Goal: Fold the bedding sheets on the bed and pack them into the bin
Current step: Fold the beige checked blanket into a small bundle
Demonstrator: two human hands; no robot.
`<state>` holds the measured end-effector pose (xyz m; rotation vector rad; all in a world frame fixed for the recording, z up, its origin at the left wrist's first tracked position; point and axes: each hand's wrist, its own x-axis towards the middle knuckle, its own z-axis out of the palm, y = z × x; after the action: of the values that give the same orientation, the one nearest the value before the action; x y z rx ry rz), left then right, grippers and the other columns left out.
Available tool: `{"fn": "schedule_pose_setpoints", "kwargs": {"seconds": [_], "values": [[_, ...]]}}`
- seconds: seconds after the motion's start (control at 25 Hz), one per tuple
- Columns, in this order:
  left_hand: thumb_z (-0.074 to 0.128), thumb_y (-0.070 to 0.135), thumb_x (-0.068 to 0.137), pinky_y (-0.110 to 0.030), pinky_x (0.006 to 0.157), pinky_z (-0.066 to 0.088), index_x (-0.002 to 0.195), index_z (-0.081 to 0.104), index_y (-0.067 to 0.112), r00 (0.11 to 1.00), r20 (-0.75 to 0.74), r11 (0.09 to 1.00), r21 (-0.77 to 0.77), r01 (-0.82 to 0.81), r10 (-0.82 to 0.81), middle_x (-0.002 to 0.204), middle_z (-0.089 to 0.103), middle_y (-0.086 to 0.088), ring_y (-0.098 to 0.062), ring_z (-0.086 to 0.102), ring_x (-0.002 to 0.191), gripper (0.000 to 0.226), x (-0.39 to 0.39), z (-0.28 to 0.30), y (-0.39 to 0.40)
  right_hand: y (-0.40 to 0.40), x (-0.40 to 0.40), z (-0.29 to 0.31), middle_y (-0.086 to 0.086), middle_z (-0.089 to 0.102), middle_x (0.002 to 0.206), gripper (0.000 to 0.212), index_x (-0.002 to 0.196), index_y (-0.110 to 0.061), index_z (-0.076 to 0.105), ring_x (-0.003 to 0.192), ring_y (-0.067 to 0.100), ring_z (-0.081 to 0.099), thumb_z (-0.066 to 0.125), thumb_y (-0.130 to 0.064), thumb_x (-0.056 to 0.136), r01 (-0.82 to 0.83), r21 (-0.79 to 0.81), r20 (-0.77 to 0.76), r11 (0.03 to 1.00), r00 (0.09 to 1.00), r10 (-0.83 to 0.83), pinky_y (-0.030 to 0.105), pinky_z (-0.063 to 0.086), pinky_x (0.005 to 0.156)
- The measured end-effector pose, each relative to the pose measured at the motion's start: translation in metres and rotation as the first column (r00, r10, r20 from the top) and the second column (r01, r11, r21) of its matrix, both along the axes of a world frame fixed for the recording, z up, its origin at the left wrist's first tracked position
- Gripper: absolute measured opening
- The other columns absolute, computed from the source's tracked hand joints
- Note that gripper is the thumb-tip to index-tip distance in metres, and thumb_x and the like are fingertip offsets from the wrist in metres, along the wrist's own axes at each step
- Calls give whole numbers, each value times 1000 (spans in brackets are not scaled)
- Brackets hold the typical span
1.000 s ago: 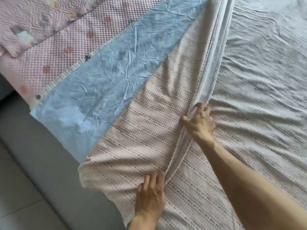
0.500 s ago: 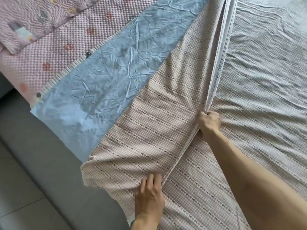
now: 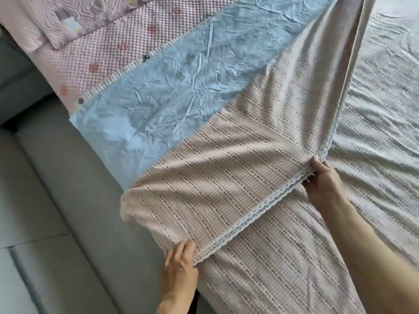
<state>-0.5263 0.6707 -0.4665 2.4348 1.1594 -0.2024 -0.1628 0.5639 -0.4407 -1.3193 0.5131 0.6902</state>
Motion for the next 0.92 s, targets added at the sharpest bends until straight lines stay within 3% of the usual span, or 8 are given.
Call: {"fn": "schedule_pose_setpoints", "kwargs": {"seconds": [0.12, 0.2, 0.36, 0.52, 0.64, 0.68, 0.8, 0.92], "values": [[79, -14, 23, -29, 48, 53, 83, 61, 23, 999, 17, 999, -28, -34, 34, 78, 65, 10, -21, 64, 66, 73, -18, 12, -42, -45, -15, 4, -1, 69, 99, 16, 108, -22, 64, 82, 14, 67, 50, -20, 100, -7, 34, -36, 999, 999, 8, 36, 58, 83], [79, -11, 22, -27, 44, 49, 83, 49, 30, 997, -4, 994, -82, -73, 73, 77, 61, 14, -18, 60, 62, 79, -31, 22, -79, -68, -24, 7, 1, 68, 104, 16, 109, -22, 64, 87, 16, 65, 53, -21, 98, -24, -2, -58, 1000, 998, 24, 36, 57, 87], [82, -9, 28, -24, 43, 47, 89, 44, 34, 990, 47, 981, -145, -128, 136, 80, 58, 16, -17, 58, 58, 84, -56, 28, -159, -120, -40, 16, -1, 65, 97, 9, 100, -24, 64, 85, 16, 62, 56, -23, 97, -72, -93, -67, 993, 996, 66, 35, 55, 77], [73, -6, 61, -24, 76, 52, 109, 59, 31, 990, -40, 969, -203, -142, 137, 109, 62, 18, -15, 60, 92, 62, -72, 42, -198, -170, -67, 30, -2, 63, 97, 11, 105, -25, 62, 82, 16, 60, 52, -23, 100, -105, -157, -51, 982, 994, 98, 35, 53, 71], [78, -17, 24, -24, 55, 54, 87, 70, 21, 993, -13, 977, -178, -114, 114, 85, 69, 11, -16, 64, 66, 74, -98, 28, -220, -202, -90, 34, -4, 60, 93, 12, 97, -29, 60, 77, 15, 59, 50, -24, 101, -122, -204, -46, 971, 992, 115, 32, 53, 65], [77, -19, 23, -24, 53, 54, 85, 70, 21, 993, 3, 986, -122, -113, 114, 82, 68, 11, -16, 63, 63, 74, -108, 25, -228, -215, -99, 36, -5, 60, 91, 12, 95, -29, 59, 76, 15, 58, 50, -26, 101, -134, -227, -41, 965, 991, 128, 31, 52, 63], [66, -23, 46, -29, 56, 52, 91, 66, 20, 994, 41, 980, -173, -97, 105, 86, 68, 8, -20, 60, 70, 62, -123, 35, -263, -262, -116, 53, -7, 58, 88, 14, 88, -26, 53, 75, 14, 58, 49, -26, 101, -144, -299, -1, 943, 989, 151, 32, 50, 62], [54, -17, 69, -28, 70, 48, 109, 65, 22, 992, 62, 985, -143, -98, 107, 107, 66, 10, -20, 59, 91, 58, -122, 51, -317, -301, -112, 75, -7, 55, 83, 21, 81, -24, 49, 72, 13, 56, 50, -26, 102, -159, -389, 20, 908, 983, 180, 28, 55, 53]]}}
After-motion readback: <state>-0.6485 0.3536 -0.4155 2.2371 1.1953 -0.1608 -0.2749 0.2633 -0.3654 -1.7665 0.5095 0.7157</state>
